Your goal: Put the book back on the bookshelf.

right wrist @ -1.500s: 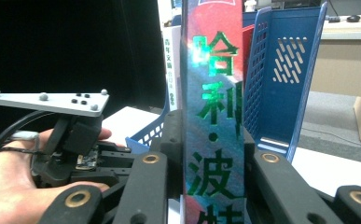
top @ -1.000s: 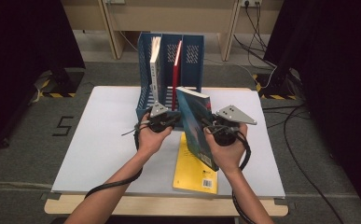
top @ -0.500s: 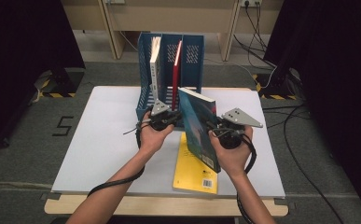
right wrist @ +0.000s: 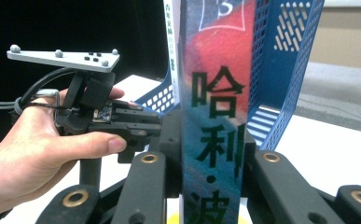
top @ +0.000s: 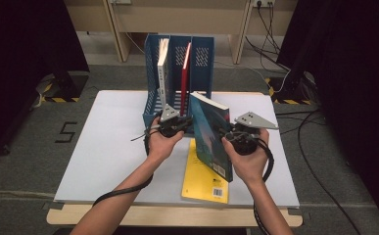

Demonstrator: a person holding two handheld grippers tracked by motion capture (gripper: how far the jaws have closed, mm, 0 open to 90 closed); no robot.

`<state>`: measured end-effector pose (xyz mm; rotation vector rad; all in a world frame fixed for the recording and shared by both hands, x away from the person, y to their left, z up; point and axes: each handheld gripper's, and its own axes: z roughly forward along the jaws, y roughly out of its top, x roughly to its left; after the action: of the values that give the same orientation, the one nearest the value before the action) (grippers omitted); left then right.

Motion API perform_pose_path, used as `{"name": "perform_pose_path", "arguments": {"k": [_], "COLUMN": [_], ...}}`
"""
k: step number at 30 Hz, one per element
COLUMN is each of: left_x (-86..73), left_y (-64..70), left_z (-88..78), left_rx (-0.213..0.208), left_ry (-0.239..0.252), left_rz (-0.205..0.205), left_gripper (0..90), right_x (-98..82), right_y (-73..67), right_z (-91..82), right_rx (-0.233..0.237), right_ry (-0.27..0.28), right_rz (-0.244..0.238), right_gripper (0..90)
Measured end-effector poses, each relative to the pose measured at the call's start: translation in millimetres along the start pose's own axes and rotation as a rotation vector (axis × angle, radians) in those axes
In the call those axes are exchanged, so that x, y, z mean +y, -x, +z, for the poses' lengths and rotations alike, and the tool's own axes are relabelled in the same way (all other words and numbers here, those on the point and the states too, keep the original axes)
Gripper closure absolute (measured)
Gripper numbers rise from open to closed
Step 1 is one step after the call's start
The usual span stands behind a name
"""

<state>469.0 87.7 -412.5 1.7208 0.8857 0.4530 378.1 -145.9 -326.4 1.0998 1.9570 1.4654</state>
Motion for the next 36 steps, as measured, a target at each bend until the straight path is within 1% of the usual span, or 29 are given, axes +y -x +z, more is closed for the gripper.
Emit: {"name": "perform_pose_path", "arguments": {"k": [8, 12, 14, 16, 18, 21, 23, 28, 30, 32, 35, 36], "left_x": [-0.3, -1.3, -2.0, -2.5, -2.8, -3.0, -2.9, -3.6, -3.9, -4.0, -4.2, -5.1], "left_y": [1.9, 2.4, 2.6, 2.9, 2.8, 3.0, 2.8, 1.5, -0.7, -3.9, -11.5, -15.4], "left_z": [0.6, -0.3, -0.4, -0.5, -0.6, 0.3, 0.1, -1.8, -5.3, -10.8, -25.8, -34.1], "left_rx": [-0.002, -0.004, -0.007, -0.009, -0.009, -0.009, -0.005, -0.003, 0.004, 0.015, 0.036, 0.050], "left_ry": [0.001, 0.002, 0.000, -0.002, -0.001, -0.005, -0.003, -0.003, -0.002, -0.005, 0.001, 0.001], "left_rz": [0.007, 0.005, 0.003, 0.005, 0.006, 0.006, 0.005, 0.007, 0.012, 0.025, 0.048, 0.065], "left_gripper": [81.6, 81.5, 81.5, 81.4, 81.2, 81.3, 81.3, 81.0, 80.7, 80.2, 79.0, 78.6], "right_x": [3.8, 4.9, 4.5, 3.1, 0.9, 0.9, 1.0, -1.4, -1.3, -0.1, 3.0, 4.5], "right_y": [-0.6, -0.5, 0.0, 1.1, 1.2, 2.1, 3.1, 7.8, 9.1, 9.5, 7.1, 6.5], "right_z": [-1.7, -1.4, 0.2, 2.4, 3.0, 2.6, 2.8, 3.3, 2.8, 1.8, 1.4, 1.3], "right_rx": [0.016, 0.031, 0.027, 0.015, 0.009, -0.011, -0.039, -0.048, -0.045, -0.043, -0.029, -0.024], "right_ry": [-0.041, -0.063, -0.067, -0.083, -0.079, -0.097, -0.108, -0.106, -0.098, -0.092, -0.091, -0.090], "right_rz": [0.007, 0.023, 0.027, 0.030, 0.038, 0.035, 0.032, 0.054, 0.069, 0.074, 0.072, 0.069], "right_gripper": [73.2, 71.2, 70.4, 70.4, 71.7, 73.4, 74.3, 75.0, 75.1, 75.2, 75.2, 75.2]}}
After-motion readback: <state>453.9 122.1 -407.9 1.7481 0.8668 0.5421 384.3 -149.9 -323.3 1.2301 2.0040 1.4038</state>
